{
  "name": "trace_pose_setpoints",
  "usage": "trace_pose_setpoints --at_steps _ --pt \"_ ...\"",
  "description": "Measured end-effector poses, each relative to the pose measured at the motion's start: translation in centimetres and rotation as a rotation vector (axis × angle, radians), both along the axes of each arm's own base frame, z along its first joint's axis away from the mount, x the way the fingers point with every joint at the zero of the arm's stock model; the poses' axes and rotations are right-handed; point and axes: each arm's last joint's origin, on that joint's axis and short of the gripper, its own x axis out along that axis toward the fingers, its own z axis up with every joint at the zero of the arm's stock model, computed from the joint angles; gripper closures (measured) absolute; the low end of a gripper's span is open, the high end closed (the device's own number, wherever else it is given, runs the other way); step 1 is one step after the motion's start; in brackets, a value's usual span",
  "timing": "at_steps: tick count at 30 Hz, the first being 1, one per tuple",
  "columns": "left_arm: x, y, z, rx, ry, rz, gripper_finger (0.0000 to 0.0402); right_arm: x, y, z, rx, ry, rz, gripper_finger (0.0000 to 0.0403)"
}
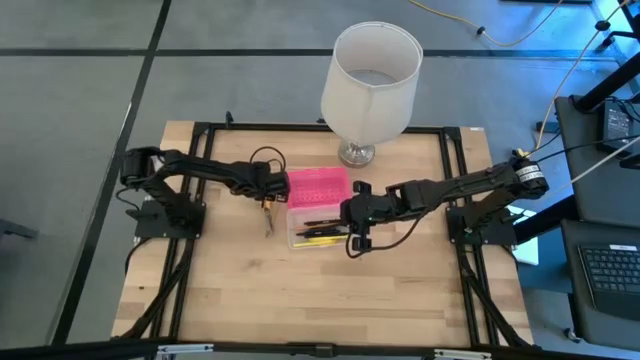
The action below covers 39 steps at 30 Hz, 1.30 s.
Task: Pick & place school supplies into a supply box
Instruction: Put the yellow scissors into the supply box
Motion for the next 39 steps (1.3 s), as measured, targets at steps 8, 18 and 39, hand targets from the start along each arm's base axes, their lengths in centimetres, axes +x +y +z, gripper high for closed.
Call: trace_pose_setpoints --at_steps 8,18,39 --pt "0.8 0.6 -2.8 -0.023 0.083 -0.003 0.0272 -0.1 0.0 -0.1 -0.003 0.015 0.0 0.0289" --pt "0.7 0.8 -2.5 -0.014 0.092 -0.085 0.0273 -0.2 0.0 -0.2 -0.004 0.031 -0.003 0.0289" --pt "-1.1 0.2 0.8 -0.057 0.097 -0.236 0.0346 -0.2 0.0 -0.2 -0.002 0.03 -0.006 0.0289"
